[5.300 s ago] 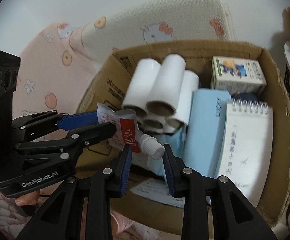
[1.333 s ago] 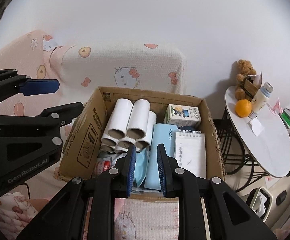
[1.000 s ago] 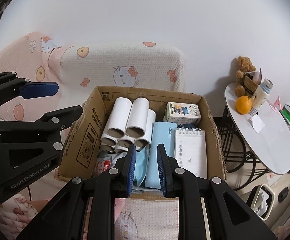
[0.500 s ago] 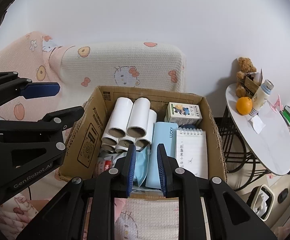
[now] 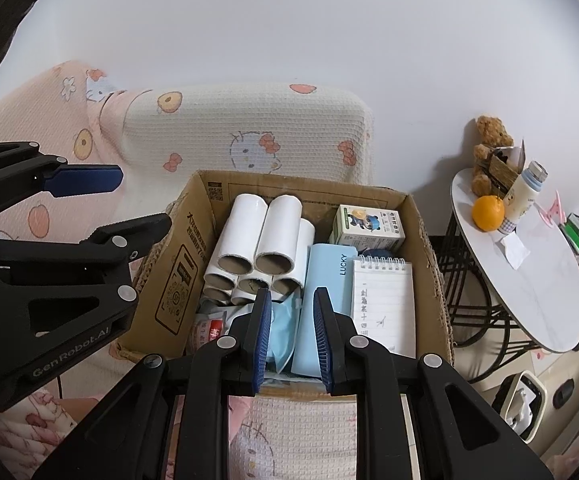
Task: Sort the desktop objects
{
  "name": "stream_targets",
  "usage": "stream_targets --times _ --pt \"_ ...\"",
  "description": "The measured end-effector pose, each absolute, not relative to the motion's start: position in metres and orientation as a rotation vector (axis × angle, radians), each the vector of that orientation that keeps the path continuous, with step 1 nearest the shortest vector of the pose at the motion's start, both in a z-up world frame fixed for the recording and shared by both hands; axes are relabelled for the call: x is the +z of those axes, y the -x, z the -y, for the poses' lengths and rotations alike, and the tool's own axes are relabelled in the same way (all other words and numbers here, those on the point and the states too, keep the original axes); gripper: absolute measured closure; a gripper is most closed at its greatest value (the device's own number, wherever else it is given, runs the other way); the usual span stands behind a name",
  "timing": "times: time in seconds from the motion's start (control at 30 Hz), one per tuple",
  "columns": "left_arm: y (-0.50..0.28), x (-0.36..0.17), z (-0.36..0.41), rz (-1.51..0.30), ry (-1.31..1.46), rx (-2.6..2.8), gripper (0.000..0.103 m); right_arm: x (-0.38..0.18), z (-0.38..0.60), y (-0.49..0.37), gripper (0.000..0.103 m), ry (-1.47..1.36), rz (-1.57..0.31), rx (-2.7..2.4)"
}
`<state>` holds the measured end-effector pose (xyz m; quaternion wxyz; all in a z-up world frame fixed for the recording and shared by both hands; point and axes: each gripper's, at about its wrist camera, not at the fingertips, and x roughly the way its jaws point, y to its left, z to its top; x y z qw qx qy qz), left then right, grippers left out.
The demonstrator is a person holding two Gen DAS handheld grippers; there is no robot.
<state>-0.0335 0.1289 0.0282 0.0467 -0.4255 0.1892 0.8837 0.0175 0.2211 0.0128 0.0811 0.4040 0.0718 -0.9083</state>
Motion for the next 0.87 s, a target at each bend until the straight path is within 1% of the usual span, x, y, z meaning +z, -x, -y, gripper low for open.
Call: stream_targets --times 0.87 --pt "0.0350 0.0269 -0.1257 -0.572 1.308 2.703 0.051 0.0124 -0.2205 -0.0139 0.086 -1.209 -0.251 -2.694"
